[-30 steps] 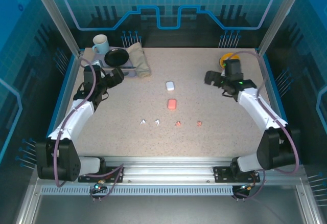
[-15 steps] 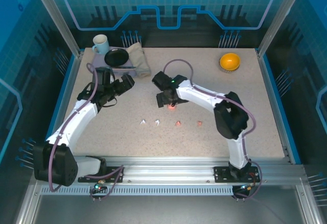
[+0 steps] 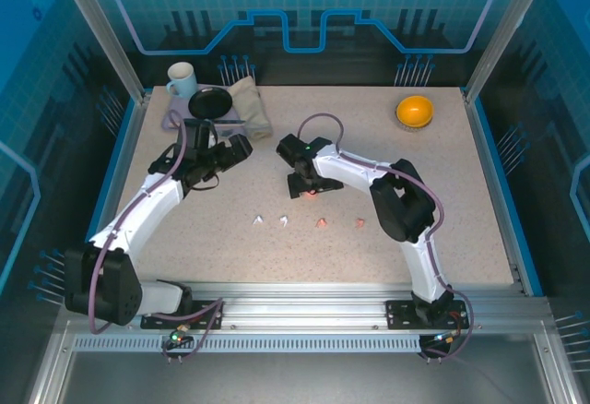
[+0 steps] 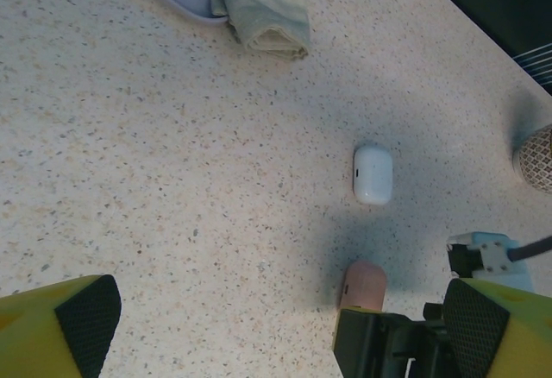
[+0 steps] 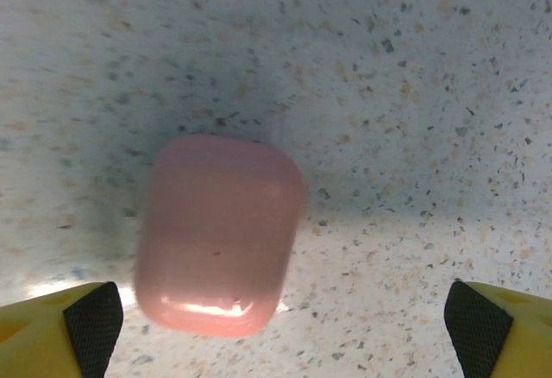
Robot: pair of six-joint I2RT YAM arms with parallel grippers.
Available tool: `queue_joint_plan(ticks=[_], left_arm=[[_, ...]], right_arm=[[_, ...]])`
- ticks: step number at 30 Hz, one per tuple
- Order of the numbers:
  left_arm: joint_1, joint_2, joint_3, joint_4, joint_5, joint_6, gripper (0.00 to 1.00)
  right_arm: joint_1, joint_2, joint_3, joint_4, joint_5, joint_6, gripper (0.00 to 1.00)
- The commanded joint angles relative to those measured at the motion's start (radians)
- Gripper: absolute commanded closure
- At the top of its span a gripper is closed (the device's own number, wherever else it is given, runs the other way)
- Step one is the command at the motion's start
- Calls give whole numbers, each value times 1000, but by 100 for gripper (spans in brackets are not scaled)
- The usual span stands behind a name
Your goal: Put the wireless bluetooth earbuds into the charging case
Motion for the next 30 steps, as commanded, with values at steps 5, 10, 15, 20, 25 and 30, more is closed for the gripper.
queue_joint_plan(ticks=[5,10,15,20,25,30], left_arm=[[-34,27,55,-34,8,-6,1],[-48,28,58,-35,4,-4,1],[-59,37,65,-35,11,-10,1],[-73,52,82,-30,19,-29,1],[-85,102,121,-28,29,-48,1],[-93,135,157,-41,32,-57,1]], right_arm=[[-51,-19,-46,43,-49,0,1],[-103,-80,-133,68,-39,-5,1],[-159,-161,-208,104,-83,4,2],[-157,-233,-194,103,-137,85,2],[-157,-162,-33,-4,-142,267,2],[-150,-14,169,-195,-73,402,3]])
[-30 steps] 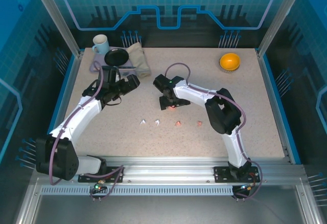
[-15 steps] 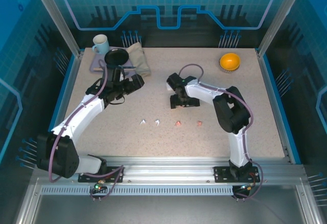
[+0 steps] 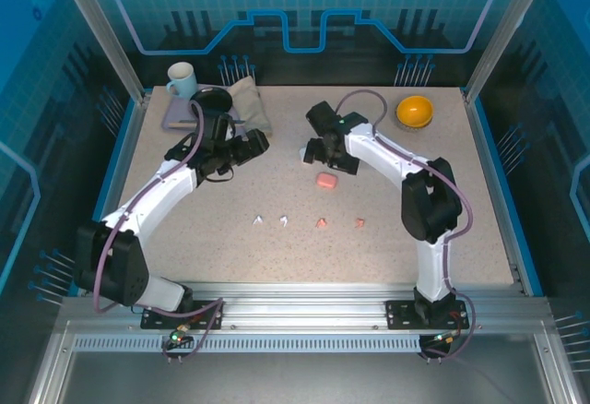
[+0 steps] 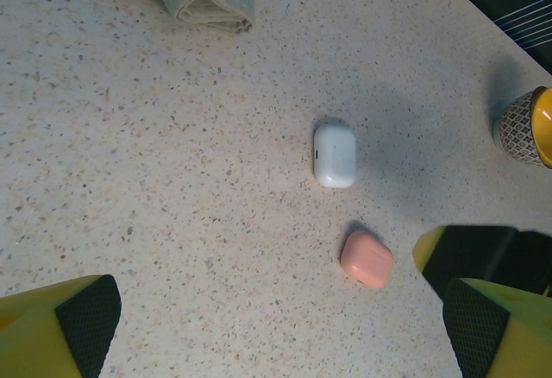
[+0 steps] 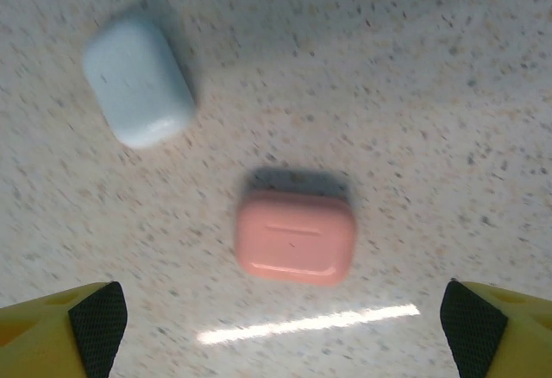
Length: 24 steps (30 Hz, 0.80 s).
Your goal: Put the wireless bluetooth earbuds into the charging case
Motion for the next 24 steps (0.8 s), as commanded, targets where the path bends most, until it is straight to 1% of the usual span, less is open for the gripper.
queue_joint_plan(ticks=[1,4,6,18,24], left_arm=[[-9,12,40,-23,22,-26,1],[-10,8,38,-19,23,-29,1],[-10,8,36,-14,23,-30,1],[-10,20,26,6,37,-41,1],[-10,18,27,-1,37,-36,1]], right_arm=[[13,112,105,-200,59,149,3],[17,165,165,-279,91,197,3],[18,181,171,-284,85,207,3],[28,247,181,-212,-3,131,5],[28,267,176,-155,-24,65,8]])
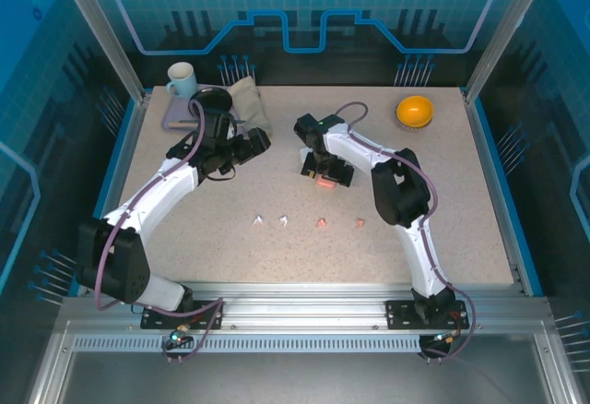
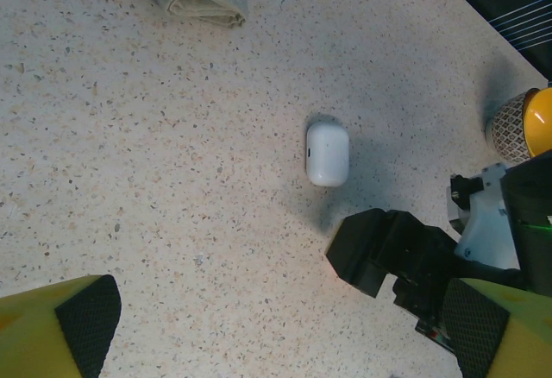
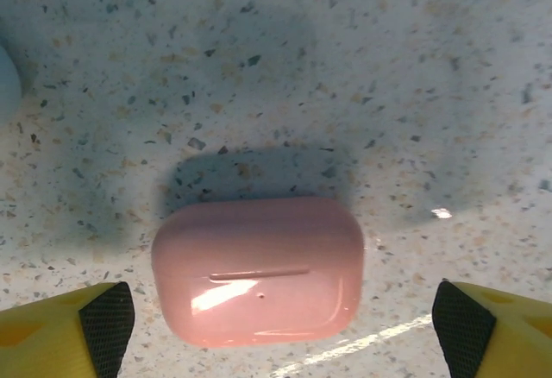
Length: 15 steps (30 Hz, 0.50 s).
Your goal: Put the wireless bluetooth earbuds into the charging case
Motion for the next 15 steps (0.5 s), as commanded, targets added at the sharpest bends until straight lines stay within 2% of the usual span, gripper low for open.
queue_joint_plan(ticks=[1,7,15], left_arm=[[-7,10,20,-2,25,-14,1],[-8,10,14,-5,26,-15,1],[-9,8,13,-15,26,-9,1]], right_arm=[[9,23,17,28,-20,-47,10],[1,22,-17,66,-40,-58,17],[-22,-8,-94,127,-57,-58,20]])
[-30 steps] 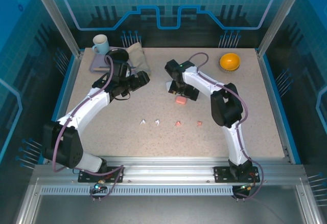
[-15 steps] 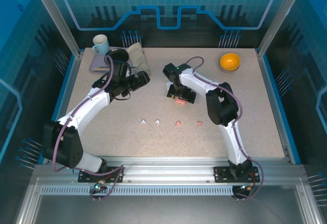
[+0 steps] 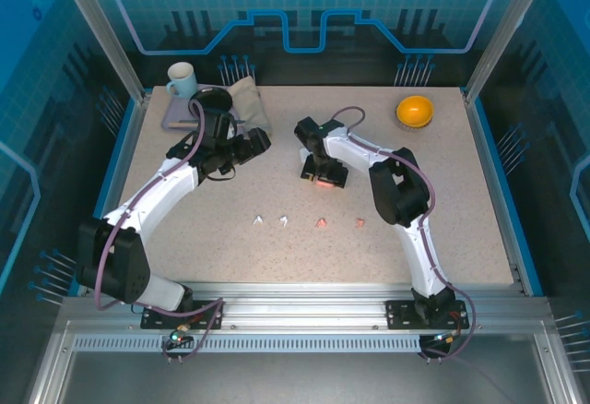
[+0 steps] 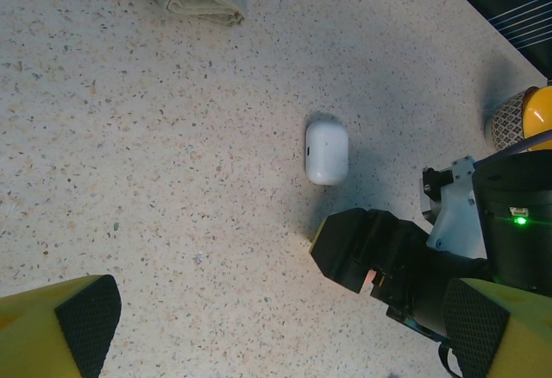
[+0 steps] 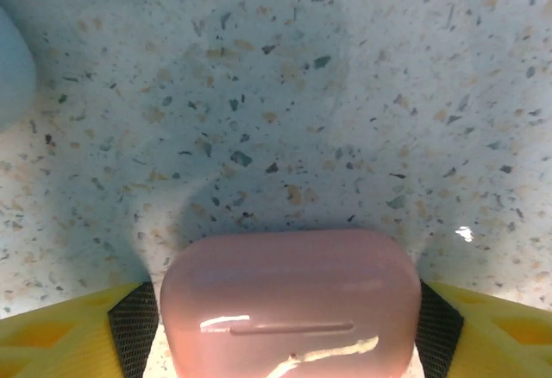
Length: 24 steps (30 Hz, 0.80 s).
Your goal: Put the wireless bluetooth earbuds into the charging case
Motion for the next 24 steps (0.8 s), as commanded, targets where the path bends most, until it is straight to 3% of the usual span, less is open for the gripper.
queue_joint_plan(ticks=[1,24], left_arm=[[-9,8,13,-16,24,-9,1],[-29,22,32,-43,23,17,1]], right_arm=[[-18,-15,-35,17,-15,-8,20],[-57,-39,-105,121,-8,-148,23]])
